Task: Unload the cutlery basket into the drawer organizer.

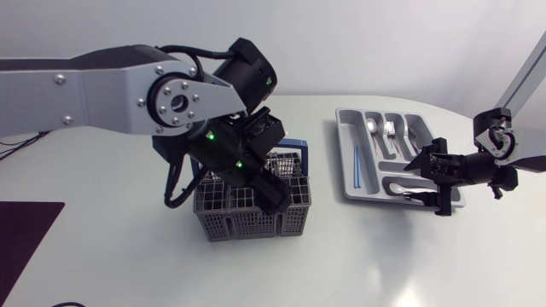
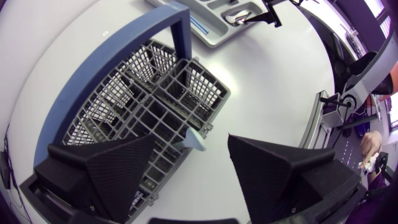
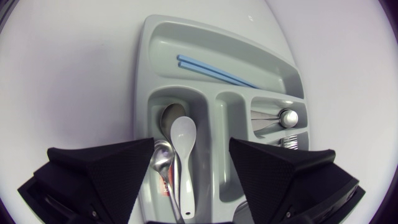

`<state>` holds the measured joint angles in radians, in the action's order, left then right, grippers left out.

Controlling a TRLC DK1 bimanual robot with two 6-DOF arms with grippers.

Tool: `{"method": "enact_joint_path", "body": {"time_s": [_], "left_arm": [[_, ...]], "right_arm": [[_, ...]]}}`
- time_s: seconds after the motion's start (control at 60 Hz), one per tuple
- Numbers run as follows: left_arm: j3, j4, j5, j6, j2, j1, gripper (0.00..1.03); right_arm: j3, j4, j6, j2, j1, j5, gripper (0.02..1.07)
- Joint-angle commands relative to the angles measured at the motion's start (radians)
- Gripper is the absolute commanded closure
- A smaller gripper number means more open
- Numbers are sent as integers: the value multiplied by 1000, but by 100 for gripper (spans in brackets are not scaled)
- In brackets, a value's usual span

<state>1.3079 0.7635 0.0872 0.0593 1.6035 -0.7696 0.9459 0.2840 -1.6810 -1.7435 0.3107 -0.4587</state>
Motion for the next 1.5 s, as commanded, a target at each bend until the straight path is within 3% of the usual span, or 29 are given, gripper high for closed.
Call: {"method": "enact_joint_path", "body": {"time_s": [0.0,0.333,0.75,1.033,1.317,1.483], "left_arm": [[17,20,-24,-26,-19,-17,17],[40,22,-61,-42,22,-19,25],[59,17,-69,-58,59,-31,63],[62,17,-69,-70,72,-43,84],[76,30,-69,-81,72,-43,99],[91,40,-67,-81,44,-45,100]], "right_arm": [[-38,-9,18,18,-9,5,7],[-88,-45,21,33,-7,0,7],[-93,-49,21,47,2,-3,7],[-95,-49,21,45,7,-6,7],[-96,-62,21,36,10,-8,7],[-98,-75,21,24,10,-8,7]]}}
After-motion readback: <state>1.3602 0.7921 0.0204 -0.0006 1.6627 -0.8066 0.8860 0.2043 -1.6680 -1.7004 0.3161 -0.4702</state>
